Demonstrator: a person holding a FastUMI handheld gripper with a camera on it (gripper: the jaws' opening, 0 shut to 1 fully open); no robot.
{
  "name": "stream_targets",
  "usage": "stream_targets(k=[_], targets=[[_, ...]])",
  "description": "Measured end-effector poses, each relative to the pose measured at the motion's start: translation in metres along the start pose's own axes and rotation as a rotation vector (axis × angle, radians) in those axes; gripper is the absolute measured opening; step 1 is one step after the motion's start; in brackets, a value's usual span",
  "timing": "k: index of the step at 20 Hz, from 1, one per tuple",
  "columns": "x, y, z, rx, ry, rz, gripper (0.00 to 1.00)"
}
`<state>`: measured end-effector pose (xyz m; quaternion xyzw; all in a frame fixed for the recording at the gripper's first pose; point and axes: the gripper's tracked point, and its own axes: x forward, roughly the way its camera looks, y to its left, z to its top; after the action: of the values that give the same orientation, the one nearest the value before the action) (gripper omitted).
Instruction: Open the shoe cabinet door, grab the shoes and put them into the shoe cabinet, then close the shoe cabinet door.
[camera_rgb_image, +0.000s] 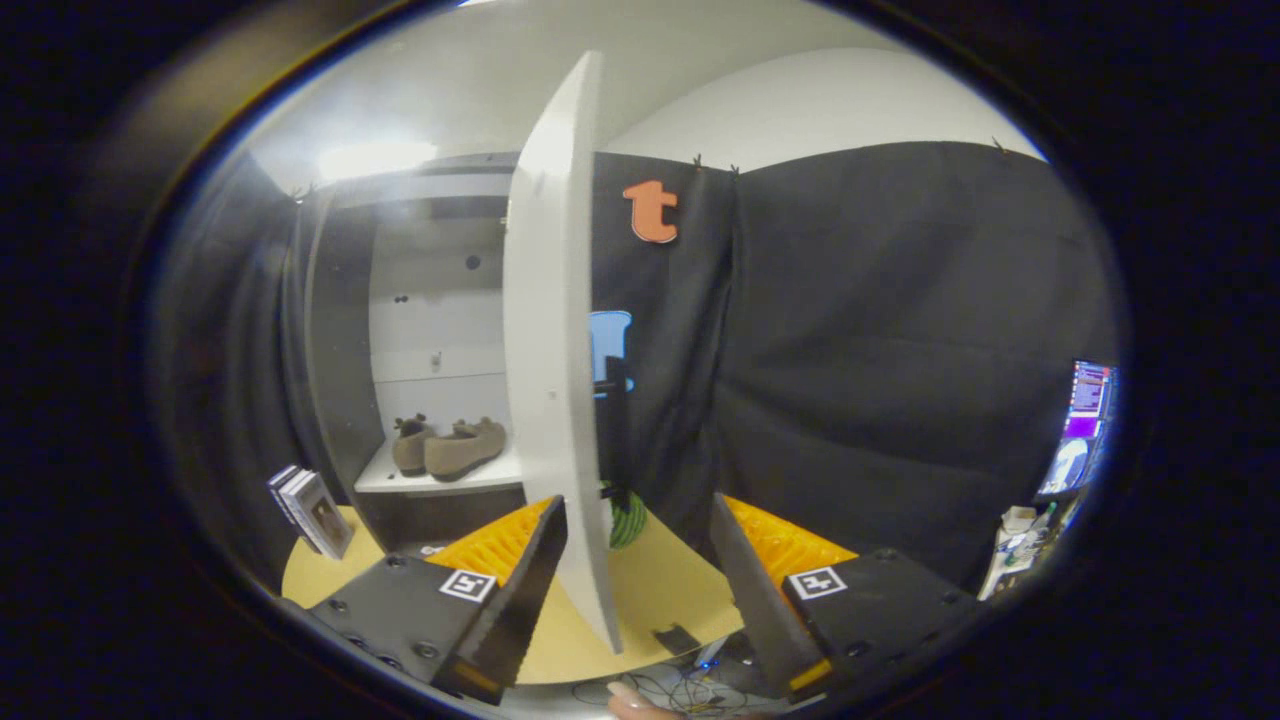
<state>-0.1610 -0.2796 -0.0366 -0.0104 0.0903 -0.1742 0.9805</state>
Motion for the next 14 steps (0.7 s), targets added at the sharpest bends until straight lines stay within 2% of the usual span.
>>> stream_targets(k=[3, 5, 10, 14], targets=[[0.041, -0.034, 0.004, -0.003, -0.018, 0.036, 0.93], [0.074, -0.04, 0.007, -0.038, -0.021, 0.081, 0.94], [0.143, -0.017, 0.016, -0.079, -0.004, 0.222, 0.97], [0.165, 0.003, 0.02, -0.059, -0.009, 0.307, 0.97]])
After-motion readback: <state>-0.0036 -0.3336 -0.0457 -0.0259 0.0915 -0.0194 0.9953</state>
